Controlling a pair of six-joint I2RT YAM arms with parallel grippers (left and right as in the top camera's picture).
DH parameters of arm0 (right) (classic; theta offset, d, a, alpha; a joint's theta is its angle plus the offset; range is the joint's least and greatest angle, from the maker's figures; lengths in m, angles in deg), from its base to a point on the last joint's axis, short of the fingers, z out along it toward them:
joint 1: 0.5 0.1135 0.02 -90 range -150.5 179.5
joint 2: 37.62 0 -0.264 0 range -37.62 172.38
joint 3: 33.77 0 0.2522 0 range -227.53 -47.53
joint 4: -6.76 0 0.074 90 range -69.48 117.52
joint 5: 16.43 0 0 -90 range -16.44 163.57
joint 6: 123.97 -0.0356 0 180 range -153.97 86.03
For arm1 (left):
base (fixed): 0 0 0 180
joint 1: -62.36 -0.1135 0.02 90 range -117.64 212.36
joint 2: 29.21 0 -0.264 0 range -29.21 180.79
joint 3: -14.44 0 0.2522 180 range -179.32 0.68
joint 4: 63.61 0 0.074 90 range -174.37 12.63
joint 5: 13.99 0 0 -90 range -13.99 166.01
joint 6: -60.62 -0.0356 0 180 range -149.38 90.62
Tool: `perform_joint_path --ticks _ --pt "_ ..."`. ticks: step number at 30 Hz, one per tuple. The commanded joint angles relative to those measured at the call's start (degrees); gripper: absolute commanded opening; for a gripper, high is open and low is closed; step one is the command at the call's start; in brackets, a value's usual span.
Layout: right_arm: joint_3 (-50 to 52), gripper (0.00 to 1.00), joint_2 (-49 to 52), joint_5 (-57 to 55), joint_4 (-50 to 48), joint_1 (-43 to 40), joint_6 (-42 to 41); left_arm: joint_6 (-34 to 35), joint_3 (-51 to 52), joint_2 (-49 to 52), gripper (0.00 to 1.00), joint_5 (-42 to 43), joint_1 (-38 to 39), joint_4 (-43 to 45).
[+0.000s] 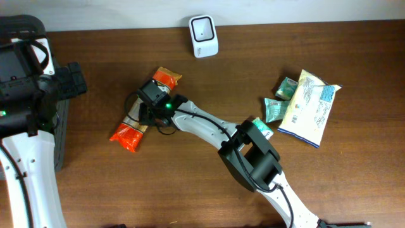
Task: Scan the item barcode
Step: 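Reach the right gripper to the spaghetti pack and grasp it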
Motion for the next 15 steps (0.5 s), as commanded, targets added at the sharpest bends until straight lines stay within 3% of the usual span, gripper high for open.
perform_joint_path --ticks 1,3,6,8,13,15 --pt "1.3 0.16 4.7 1.4 5.3 0.1 4.3 0.5 -0.5 -0.2 0.99 -0.4 -0.2 0.1" --pt "1.2 0.04 4.5 12.4 8.7 -1.9 13.3 0.5 -0.5 -0.2 0.99 -0.4 -0.1 0.1" --pt "1.1 0.04 3.3 17.7 17.0 -5.1 21.9 0.5 -0.5 -0.2 0.99 -0.4 -0.1 0.1" --pt "1.0 0.04 -1.5 17.2 24.7 -7.9 33.5 0.5 -0.5 -0.2 0.99 -0.4 -0.1 0.1" --pt "-2.8 0.04 -12.5 -16.6 43.6 -10.1 37.3 0.5 -0.5 -0.2 0.99 -0.4 -0.1 0.1" --pt "-2.8 0.04 -13.0 -38.0 48.3 -9.5 32.3 0.5 -0.5 -0.2 0.99 -0.4 -0.2 0.1"
